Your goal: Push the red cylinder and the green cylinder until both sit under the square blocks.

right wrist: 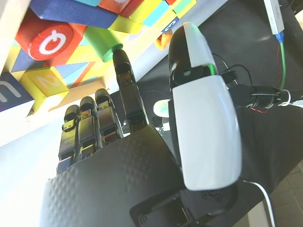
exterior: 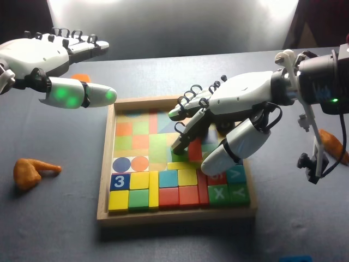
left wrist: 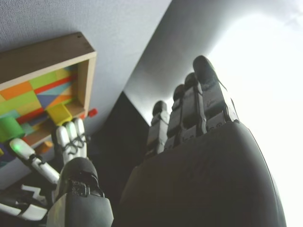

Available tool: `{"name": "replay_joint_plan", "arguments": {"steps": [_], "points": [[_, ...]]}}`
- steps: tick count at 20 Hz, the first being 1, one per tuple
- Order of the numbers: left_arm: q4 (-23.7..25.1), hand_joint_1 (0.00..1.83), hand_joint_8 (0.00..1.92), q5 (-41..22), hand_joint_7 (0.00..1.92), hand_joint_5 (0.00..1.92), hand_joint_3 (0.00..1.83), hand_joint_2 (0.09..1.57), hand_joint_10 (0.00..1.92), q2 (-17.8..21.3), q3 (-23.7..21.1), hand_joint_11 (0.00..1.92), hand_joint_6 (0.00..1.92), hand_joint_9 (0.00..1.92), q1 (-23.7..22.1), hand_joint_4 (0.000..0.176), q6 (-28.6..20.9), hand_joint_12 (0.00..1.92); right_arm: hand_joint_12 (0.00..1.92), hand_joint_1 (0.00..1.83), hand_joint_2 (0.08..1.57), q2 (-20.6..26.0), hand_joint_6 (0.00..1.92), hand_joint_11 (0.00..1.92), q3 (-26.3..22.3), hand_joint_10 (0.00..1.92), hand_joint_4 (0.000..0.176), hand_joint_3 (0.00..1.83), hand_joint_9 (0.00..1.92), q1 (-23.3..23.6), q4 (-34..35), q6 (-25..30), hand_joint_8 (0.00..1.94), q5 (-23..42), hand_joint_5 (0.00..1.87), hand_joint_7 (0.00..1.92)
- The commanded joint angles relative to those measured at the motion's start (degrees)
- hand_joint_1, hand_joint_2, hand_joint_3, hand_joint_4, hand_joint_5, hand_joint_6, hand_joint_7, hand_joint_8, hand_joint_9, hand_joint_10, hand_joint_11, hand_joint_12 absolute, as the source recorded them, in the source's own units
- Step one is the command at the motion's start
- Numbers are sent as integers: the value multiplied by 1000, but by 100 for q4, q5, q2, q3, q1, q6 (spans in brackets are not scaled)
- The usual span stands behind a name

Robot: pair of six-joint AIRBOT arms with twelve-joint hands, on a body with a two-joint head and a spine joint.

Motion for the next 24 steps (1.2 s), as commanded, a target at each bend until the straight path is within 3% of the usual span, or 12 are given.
{"name": "replay_joint_plan", "arguments": {"steps": [1,2,4,8,10,11,12,13,15,19,23,24], "points": [[-72,0,0,-624,0,13,0,1012,6,40,38,0,2,50,-42,147,9,568,0,272,1045,53,6,0,-27,0,166,0,0,-20,123,18,4,61,580,15],[-85,0,0,-625,0,11,0,1008,7,45,35,0,1,53,-33,151,9,573,0,260,1046,67,5,0,-32,0,169,0,0,-26,118,34,3,67,578,14],[-100,0,0,-625,0,14,2,1014,3,47,35,0,2,42,-18,132,9,523,0,262,1048,115,9,0,-61,0,157,0,0,-33,102,61,4,74,591,18],[-106,0,0,-625,0,15,3,1017,4,47,34,0,1,57,-14,146,9,584,1,234,1047,186,4,2,-113,0,163,0,0,-40,-8,150,0,71,587,12],[-110,0,0,-625,0,13,0,1016,1,53,29,0,0,51,-7,132,9,549,3,260,1052,213,11,7,-128,0,145,1,0,-68,-37,186,3,71,612,21],[-113,0,0,-625,0,13,0,1012,2,57,27,0,0,56,-5,131,9,568,8,256,1053,231,11,15,-137,0,143,1,0,-77,-42,197,6,71,618,29],[-119,0,0,-625,0,12,3,1021,0,61,25,0,0,49,-2,128,9,570,9,270,1056,248,13,17,-147,0,130,2,0,-84,-49,209,7,71,627,35],[-126,0,0,-626,0,11,4,1023,0,63,25,0,0,46,4,128,9,570,3,259,1059,265,6,3,-156,0,137,3,0,-89,-58,218,1,72,616,21],[-135,0,0,-626,0,8,2,1021,3,63,24,0,0,52,21,136,9,572,13,266,1060,293,12,23,-167,0,125,2,0,-93,-84,244,5,72,639,32],[-147,0,0,-626,0,11,0,1014,1,63,26,0,1,48,36,171,9,572,20,241,1060,303,8,26,-169,0,127,1,0,-88,-97,253,3,71,647,36],[-147,0,0,-625,0,12,6,1024,2,66,27,0,0,59,42,156,9,629,23,245,1063,312,3,18,-169,0,131,2,0,-84,-115,253,2,75,643,32],[-148,0,0,-626,0,9,2,1019,2,66,26,0,0,51,50,167,9,593,25,245,1065,326,1,20,-173,0,133,2,0,-89,-121,269,2,78,640,32]]}}
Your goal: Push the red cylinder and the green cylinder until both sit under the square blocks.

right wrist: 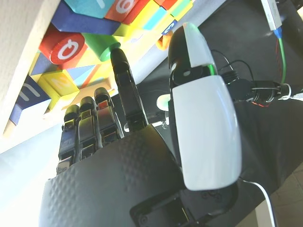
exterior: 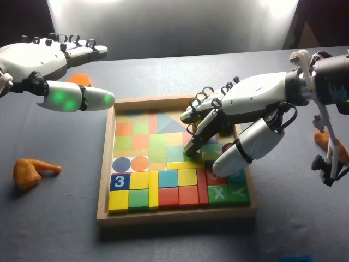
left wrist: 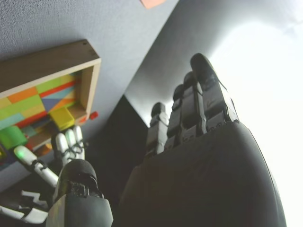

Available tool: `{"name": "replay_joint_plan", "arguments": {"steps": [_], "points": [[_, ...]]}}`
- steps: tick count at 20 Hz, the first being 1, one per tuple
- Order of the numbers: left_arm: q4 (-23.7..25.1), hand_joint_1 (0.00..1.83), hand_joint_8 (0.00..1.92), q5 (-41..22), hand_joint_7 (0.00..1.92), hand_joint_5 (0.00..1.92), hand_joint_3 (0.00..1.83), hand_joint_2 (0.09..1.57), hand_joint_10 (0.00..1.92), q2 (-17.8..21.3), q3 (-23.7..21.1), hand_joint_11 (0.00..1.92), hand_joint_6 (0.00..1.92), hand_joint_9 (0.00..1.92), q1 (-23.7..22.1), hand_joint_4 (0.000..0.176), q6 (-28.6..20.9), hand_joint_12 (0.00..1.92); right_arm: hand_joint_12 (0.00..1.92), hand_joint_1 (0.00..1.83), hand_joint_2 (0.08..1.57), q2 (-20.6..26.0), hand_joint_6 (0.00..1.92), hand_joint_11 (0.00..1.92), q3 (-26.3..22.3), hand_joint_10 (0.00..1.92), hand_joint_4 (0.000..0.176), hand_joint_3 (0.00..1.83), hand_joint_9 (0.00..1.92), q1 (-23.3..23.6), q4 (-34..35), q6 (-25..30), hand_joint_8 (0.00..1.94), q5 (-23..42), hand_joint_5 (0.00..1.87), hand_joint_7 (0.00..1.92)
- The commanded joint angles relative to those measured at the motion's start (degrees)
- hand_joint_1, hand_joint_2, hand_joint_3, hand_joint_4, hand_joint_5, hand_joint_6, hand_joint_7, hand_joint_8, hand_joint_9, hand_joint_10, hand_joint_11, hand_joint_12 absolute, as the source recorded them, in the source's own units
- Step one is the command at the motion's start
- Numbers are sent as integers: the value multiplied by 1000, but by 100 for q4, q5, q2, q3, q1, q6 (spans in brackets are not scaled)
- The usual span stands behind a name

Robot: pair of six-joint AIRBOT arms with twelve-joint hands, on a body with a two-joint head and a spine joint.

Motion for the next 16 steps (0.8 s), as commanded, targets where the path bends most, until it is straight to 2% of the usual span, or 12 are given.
{"name": "replay_joint_plan", "arguments": {"steps": [1,2,4,5,6,8,10,11,12,13,15,16], "points": [[-58,0,0,-630,0,4,0,1010,7,49,25,0,3,73,-28,174,7,695,28,245,1065,64,0,24,-17,0,134,2,0,-33,-9,8,2,21,637,34],[-68,0,0,-631,0,9,3,1015,5,49,25,0,6,71,-23,176,7,714,28,256,1065,94,1,18,-36,0,128,2,0,-37,-48,40,2,21,639,35],[-87,0,0,-632,0,13,2,1029,8,49,26,0,1,44,-11,165,7,602,28,262,1061,138,0,11,-66,0,137,0,0,-50,-73,67,0,21,632,27],[-92,0,0,-632,0,6,2,1039,5,49,27,0,1,37,-7,161,7,547,27,267,1061,157,0,5,-78,0,132,0,0,-56,-80,73,0,20,632,25],[-97,0,0,-632,0,4,1,1039,8,49,27,0,1,57,-2,162,7,624,28,271,1060,177,0,5,-87,0,137,0,0,-60,-86,82,1,20,631,26],[-106,0,0,-632,0,3,1,1035,2,54,28,0,0,50,4,163,7,587,31,279,1057,210,1,4,-99,0,142,0,0,-70,-102,105,0,20,632,19],[-113,0,0,-633,0,7,2,1052,6,57,28,0,1,78,10,162,7,645,31,282,1061,244,0,0,-112,0,148,0,0,-78,-111,120,0,18,622,4],[-116,0,0,-633,0,14,1,1056,2,58,28,0,1,72,10,155,7,612,32,279,1064,260,0,0,-119,0,146,2,0,-80,-113,129,1,18,621,4],[-117,0,0,-634,0,8,0,1052,0,60,28,0,0,69,10,155,7,605,35,295,1067,275,3,3,-128,0,138,2,0,-84,-115,136,2,18,628,8],[-117,0,0,-634,0,11,0,1041,6,60,28,0,1,90,12,161,7,660,39,294,1067,288,4,6,-136,0,139,2,0,-88,-118,140,4,18,632,13],[-121,0,0,-634,0,12,0,1040,8,61,27,0,1,117,15,150,7,778,44,269,1068,320,0,0,-155,0,144,2,0,-97,-129,154,0,18,621,6],[-123,0,0,-634,0,11,0,1046,15,60,27,0,1,166,18,148,7,917,48,253,1065,342,0,2,-168,0,147,1,0,-98,-142,170,1,17,615,8]]}}
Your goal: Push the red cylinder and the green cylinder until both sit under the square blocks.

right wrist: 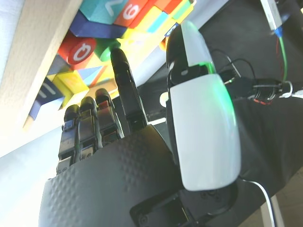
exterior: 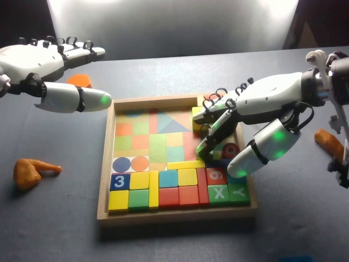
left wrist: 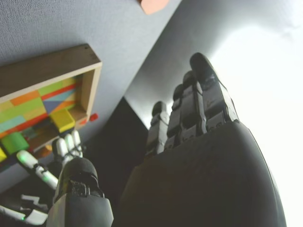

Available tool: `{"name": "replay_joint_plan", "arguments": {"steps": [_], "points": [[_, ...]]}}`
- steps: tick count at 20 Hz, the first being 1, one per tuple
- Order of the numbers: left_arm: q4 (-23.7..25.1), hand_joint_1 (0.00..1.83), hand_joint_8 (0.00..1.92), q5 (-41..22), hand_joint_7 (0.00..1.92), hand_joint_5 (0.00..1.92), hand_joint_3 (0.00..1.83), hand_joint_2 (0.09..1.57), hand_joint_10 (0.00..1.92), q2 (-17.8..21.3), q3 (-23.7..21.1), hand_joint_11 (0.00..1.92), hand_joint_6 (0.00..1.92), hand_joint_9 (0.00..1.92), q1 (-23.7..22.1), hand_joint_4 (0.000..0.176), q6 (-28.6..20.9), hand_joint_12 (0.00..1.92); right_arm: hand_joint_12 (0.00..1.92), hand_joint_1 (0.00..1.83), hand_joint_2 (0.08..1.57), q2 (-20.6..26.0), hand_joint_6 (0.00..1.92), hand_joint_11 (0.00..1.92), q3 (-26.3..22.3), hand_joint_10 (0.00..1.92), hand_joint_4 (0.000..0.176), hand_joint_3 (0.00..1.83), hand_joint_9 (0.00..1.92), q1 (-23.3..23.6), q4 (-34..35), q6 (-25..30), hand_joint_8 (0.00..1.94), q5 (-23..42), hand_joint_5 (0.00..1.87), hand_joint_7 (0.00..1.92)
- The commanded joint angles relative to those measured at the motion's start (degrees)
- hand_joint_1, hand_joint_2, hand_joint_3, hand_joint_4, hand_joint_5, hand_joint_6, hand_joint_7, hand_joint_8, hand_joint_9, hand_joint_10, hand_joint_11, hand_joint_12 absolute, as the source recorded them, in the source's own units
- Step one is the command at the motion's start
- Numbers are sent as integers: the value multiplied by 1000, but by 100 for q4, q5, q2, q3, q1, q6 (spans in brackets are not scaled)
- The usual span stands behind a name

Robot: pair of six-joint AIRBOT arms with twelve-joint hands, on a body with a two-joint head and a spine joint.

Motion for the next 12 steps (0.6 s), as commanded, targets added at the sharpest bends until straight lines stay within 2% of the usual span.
{"name": "replay_joint_plan", "arguments": {"steps": [1,2,3,5,6,7,8,11,12], "points": [[-77,0,0,-628,0,9,0,1044,15,34,26,0,0,191,-34,152,9,967,49,264,1059,55,2,0,-10,0,145,0,0,-35,-30,-14,3,-10,619,12],[-81,0,0,-629,0,10,1,1048,17,34,26,0,0,218,-32,154,9,1018,49,256,1057,72,0,0,-20,0,148,0,0,-35,-43,1,1,-11,609,9],[-85,0,0,-631,0,14,2,1069,20,34,26,0,0,268,-30,138,9,1121,55,264,1055,90,0,0,-32,0,148,0,0,-36,-54,9,2,-13,608,13],[-105,0,0,-631,0,18,0,1069,18,34,25,0,1,120,-29,121,29,840,53,260,1053,118,0,0,-52,0,164,0,0,-47,-60,18,0,-15,605,4],[-112,0,0,-631,0,18,0,1061,10,36,24,0,0,98,-29,132,36,758,53,256,1050,128,2,0,-59,0,165,0,0,-52,-62,22,2,-16,608,8],[-120,0,0,-631,0,16,0,1070,13,38,23,0,0,185,-25,145,41,968,50,256,1049,139,3,0,-66,0,159,0,0,-59,-63,27,6,-17,612,18],[-124,0,0,-631,0,19,2,1082,17,39,22,0,0,122,-22,128,42,837,54,271,1048,143,5,0,-69,0,151,0,0,-60,-63,29,7,-18,620,25],[-141,0,0,-632,0,23,0,1058,13,40,21,0,1,71,-14,141,52,605,6,265,1051,165,4,8,-81,0,155,0,0,-67,-65,40,6,-18,613,33],[-149,0,0,-633,0,12,1,1061,8,40,20,0,3,88,-12,145,58,681,0,262,1053,179,4,0,-89,0,154,1,0,-71,-67,48,1,-17,616,24]]}}
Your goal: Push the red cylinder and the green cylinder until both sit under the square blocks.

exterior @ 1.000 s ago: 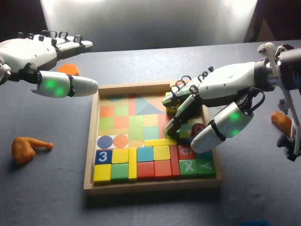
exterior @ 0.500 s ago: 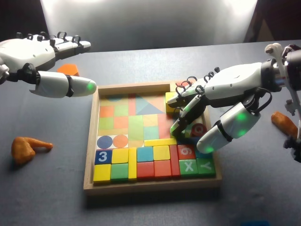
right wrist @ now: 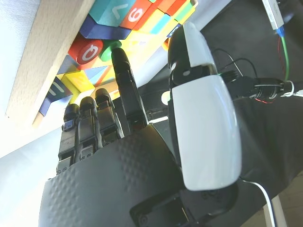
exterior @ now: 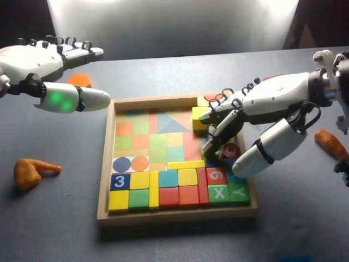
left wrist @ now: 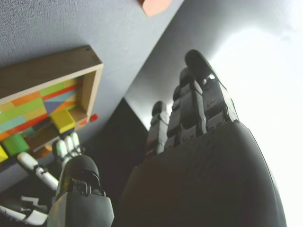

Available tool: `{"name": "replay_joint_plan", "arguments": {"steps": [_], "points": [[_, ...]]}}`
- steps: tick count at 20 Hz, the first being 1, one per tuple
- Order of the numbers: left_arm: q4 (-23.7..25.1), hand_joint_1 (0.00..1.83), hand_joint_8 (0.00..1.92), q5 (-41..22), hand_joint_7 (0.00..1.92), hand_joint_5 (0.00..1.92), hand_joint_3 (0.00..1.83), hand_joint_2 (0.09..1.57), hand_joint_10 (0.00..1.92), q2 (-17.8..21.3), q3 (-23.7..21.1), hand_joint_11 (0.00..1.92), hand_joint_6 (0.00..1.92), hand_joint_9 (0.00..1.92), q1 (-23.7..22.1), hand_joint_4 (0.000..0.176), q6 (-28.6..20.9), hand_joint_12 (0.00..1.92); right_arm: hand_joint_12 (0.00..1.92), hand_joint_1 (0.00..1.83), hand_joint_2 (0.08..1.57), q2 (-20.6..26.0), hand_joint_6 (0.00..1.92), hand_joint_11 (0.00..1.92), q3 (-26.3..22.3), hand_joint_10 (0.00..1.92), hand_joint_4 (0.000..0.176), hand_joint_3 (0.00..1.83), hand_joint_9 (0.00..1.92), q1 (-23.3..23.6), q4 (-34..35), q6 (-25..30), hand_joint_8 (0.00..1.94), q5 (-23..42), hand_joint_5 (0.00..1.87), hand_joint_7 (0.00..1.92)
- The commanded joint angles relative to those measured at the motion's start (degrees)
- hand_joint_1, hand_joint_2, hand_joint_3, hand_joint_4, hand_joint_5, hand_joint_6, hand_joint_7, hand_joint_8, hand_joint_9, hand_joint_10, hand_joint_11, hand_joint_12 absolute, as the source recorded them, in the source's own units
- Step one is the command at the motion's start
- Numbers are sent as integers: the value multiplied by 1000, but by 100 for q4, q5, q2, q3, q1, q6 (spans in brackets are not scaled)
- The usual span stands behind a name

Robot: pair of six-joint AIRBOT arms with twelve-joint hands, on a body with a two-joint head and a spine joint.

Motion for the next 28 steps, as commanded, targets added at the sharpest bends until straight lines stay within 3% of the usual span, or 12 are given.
{"name": "replay_joint_plan", "arguments": {"steps": [1,6,9,11,13,14,15,18,19,21,23,28], "points": [[-64,0,0,-638,0,12,1,1061,8,40,20,0,3,88,-29,145,12,681,0,262,1053,57,4,0,-9,0,154,1,0,-42,-15,-38,1,-4,616,24],[-70,0,0,-646,0,10,0,1044,6,44,20,0,1,41,-28,156,13,600,5,235,1055,128,0,6,-55,0,156,1,0,-76,-21,-11,1,-4,599,22],[-73,0,0,-648,0,10,0,1033,7,44,20,0,0,48,-24,147,13,545,6,243,1059,192,2,8,-93,0,154,2,0,-82,-66,38,1,-6,603,22],[-83,0,0,-655,0,8,0,1033,7,44,20,0,0,68,-15,153,13,629,6,239,1059,232,0,6,-119,0,159,2,0,-82,-122,93,0,-7,599,8],[-95,0,0,-657,0,8,0,1040,13,44,19,0,3,114,-10,157,13,826,17,247,1070,274,6,26,-156,0,142,5,0,-97,-147,125,4,-6,613,17],[-95,0,0,-657,0,6,2,1060,14,44,19,0,2,145,-9,152,13,955,16,234,1072,301,3,19,-184,0,150,5,0,-109,-149,127,1,-1,608,6],[-96,0,0,-659,0,6,1,1059,22,44,17,0,1,83,-7,147,13,798,14,235,1072,319,0,13,-202,0,157,5,0,-118,-150,129,2,5,603,7],[-102,0,0,-661,0,14,0,1050,5,45,16,0,1,87,-1,138,13,712,27,247,1070,381,5,31,-247,0,160,2,0,-143,-162,156,1,13,616,9],[-108,0,0,-661,0,1,0,1056,7,45,16,0,0,141,4,164,13,884,31,245,1065,391,1,33,-250,0,175,0,0,-143,-162,158,0,12,609,1],[-122,0,0,-662,0,1,0,1041,11,45,17,0,0,98,16,166,13,796,28,244,1069,393,0,18,-250,0,176,1,0,-140,-162,160,0,11,598,0],[-122,0,0,-662,0,11,1,1048,5,45,17,0,1,89,16,141,13,695,42,251,1070,391,8,34,-254,0,171,1,0,-135,-162,160,0,11,617,0],[-123,0,0,-662,0,17,1,1048,4,44,17,0,0,60,15,147,13,600,99,231,1071,387,2,0,-259,0,176,0,0,-53,-161,157,0,5,604,0]]}}
